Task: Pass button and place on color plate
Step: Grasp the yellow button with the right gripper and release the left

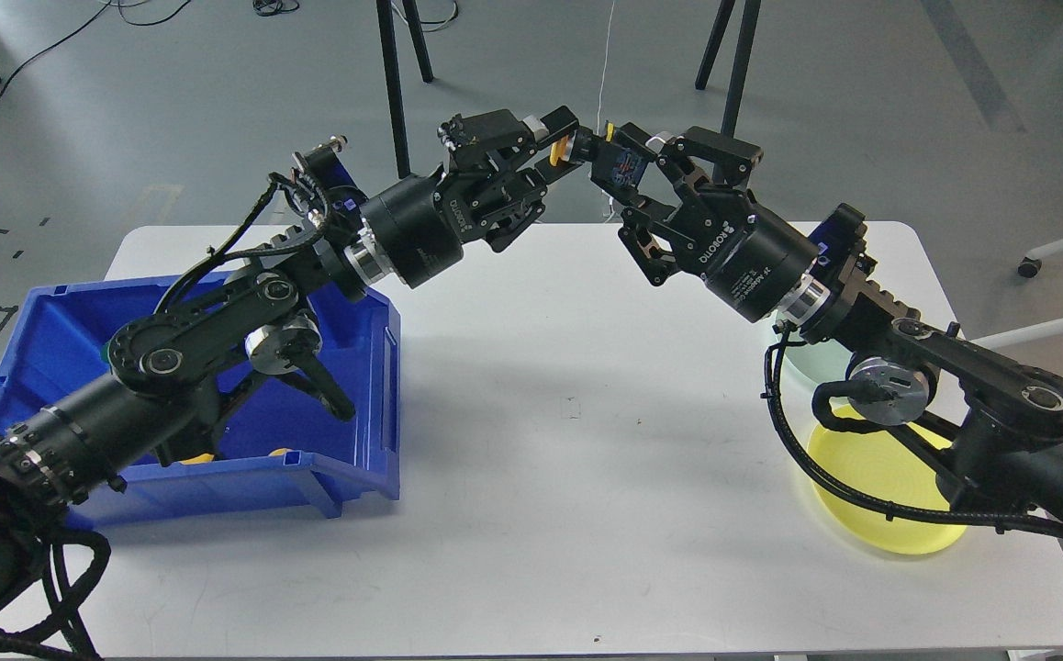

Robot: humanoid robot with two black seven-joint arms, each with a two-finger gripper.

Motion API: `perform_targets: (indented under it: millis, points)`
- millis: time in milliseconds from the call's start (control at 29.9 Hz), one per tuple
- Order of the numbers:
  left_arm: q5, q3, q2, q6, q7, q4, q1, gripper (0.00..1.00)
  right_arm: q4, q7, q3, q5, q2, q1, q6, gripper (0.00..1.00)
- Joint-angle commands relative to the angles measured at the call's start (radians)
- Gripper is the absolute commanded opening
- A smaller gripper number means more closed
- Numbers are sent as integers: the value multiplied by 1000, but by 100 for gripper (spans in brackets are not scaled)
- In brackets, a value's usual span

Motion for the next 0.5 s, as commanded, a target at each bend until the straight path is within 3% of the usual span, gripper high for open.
perform_targets:
  millis: [0,67,100,368,468]
  points:
    - [2,-3,-3,0,0,2,2,54,1,0,3,3,-1,0,-2,0]
    - [0,-4,-3,0,0,5,2,83,1,0,5,3,-1,0,0,0]
    - [0,-6,-3,0,0,5,2,88,1,0,7,5,-1,0,0,0]
    - [2,-7,-3,0,0,10,2,94,9,0,19,6,-20,-8,1,0]
    - [2,-6,-5,0,0,10,2,94,21,0,25,8,-111,-47,4,0]
